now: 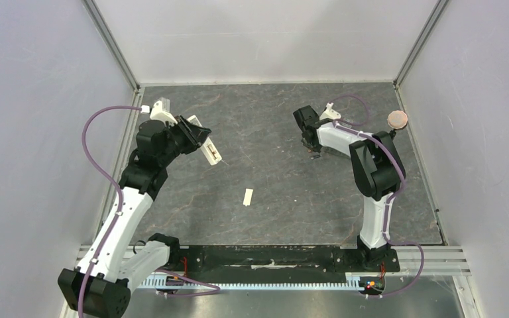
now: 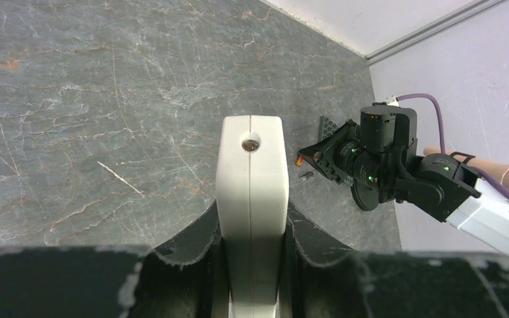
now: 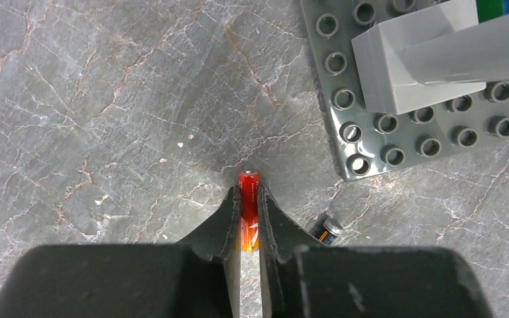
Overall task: Load the batteries into the remote control
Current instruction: Pick up the battery from the center of the board, then load the battery into the remote control.
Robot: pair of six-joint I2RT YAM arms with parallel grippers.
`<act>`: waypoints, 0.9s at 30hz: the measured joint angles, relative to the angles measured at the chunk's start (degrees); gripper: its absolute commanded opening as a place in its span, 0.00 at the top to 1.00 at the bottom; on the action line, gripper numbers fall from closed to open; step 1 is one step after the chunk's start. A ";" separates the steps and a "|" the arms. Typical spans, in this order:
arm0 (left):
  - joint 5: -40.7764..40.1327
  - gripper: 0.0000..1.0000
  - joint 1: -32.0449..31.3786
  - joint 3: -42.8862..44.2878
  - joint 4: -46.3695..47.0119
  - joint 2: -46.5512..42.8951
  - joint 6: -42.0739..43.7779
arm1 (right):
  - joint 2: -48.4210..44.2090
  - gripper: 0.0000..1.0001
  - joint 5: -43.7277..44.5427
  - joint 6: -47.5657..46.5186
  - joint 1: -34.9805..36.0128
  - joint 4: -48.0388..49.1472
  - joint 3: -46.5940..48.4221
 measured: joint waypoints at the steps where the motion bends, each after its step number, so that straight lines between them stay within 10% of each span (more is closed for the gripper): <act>1: 0.00 0.98 0.00 0.00 0.00 0.15 0.00 | -0.04 0.96 -0.09 -0.55 -0.02 0.42 -0.24; 14: 7.74 0.98 0.00 -0.42 7.37 2.12 -3.54 | -16.11 1.00 -14.40 -17.66 5.75 11.45 -7.04; 27: 24.20 0.98 -0.26 -5.62 37.13 3.67 -19.39 | -49.51 1.00 -30.12 -32.11 19.65 42.58 -17.42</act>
